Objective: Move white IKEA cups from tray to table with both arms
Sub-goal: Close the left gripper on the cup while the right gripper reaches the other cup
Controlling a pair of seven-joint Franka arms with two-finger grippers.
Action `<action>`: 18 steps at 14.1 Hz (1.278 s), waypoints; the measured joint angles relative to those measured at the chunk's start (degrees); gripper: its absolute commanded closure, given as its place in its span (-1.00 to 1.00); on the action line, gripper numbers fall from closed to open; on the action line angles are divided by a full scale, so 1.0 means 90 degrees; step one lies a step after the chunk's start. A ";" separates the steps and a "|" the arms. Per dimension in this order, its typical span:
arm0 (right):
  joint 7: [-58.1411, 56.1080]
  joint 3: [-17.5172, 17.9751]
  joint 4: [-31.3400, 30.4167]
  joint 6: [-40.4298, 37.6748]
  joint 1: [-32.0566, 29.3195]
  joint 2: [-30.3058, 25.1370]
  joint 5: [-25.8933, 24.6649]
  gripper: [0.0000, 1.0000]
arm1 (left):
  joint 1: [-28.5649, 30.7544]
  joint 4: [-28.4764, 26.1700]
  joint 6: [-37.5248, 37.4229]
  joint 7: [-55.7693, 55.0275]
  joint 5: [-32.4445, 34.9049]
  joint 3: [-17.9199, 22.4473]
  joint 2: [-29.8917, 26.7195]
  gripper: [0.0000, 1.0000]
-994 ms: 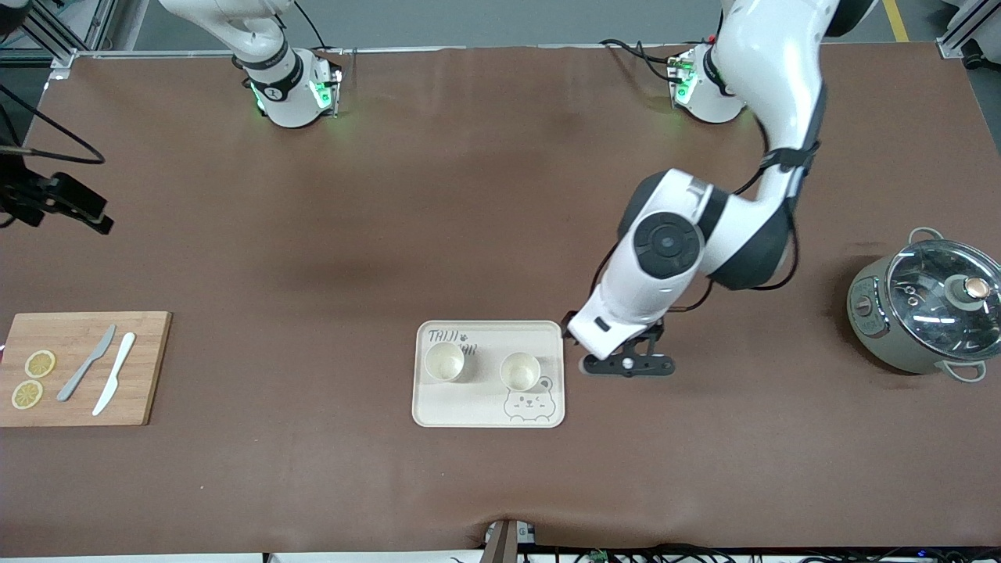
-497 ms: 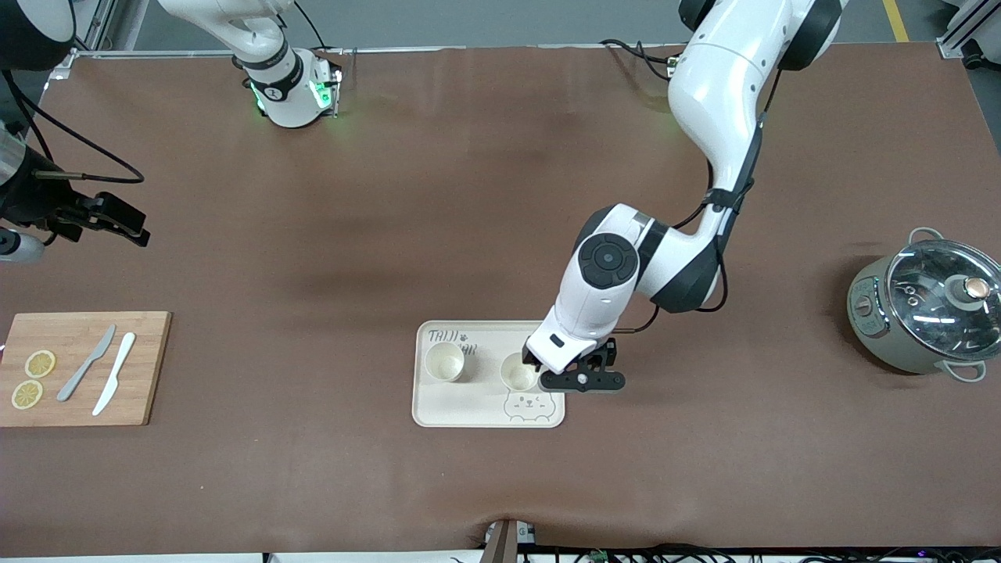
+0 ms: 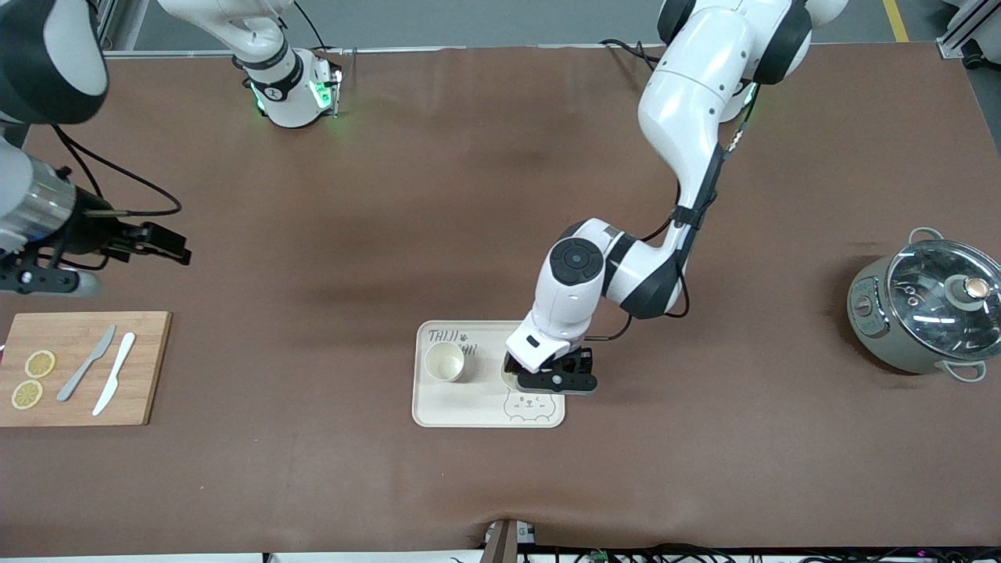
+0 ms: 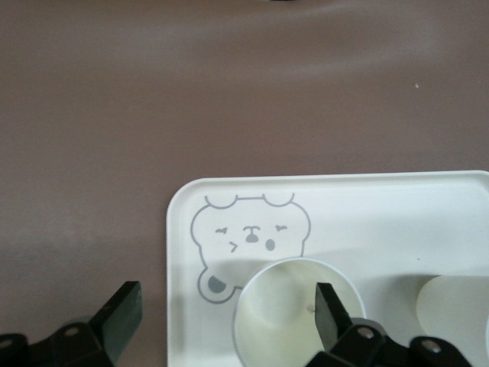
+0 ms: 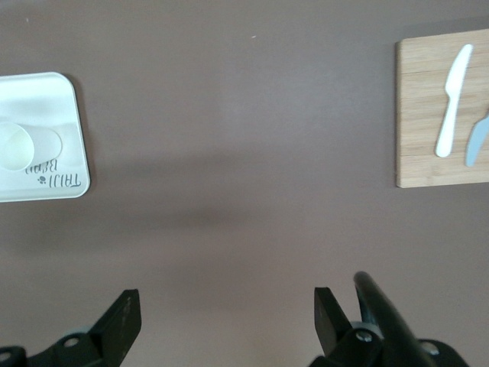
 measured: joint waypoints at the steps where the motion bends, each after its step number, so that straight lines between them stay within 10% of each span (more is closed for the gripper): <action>1: 0.0022 0.0002 -0.0001 0.0090 0.0121 0.0099 0.0013 -1.00 | -0.0014 0.0007 0.0091 0.0000 0.0000 0.0004 0.0045 -1.00; 15: 0.1204 0.0017 0.0015 0.2146 0.1568 0.1692 0.0402 -1.00 | -0.0111 -0.0189 0.0201 0.0000 0.0003 0.0012 0.0345 -1.00; 16: 0.1321 0.0016 0.0046 0.2287 0.1668 0.1813 0.0402 -1.00 | -0.0134 -0.0201 0.0240 -0.0002 0.0003 0.0012 0.0393 0.54; 17: 0.1428 0.0016 0.0079 0.2426 0.1760 0.1936 0.0402 -1.00 | -0.0147 -0.0200 0.0270 -0.0110 -0.0008 0.0011 0.0412 1.00; 18: 0.1532 0.0017 0.0125 0.2554 0.1838 0.2071 0.0402 -1.00 | -0.0153 -0.0188 0.0299 -0.0366 -0.0008 0.0011 0.0402 1.00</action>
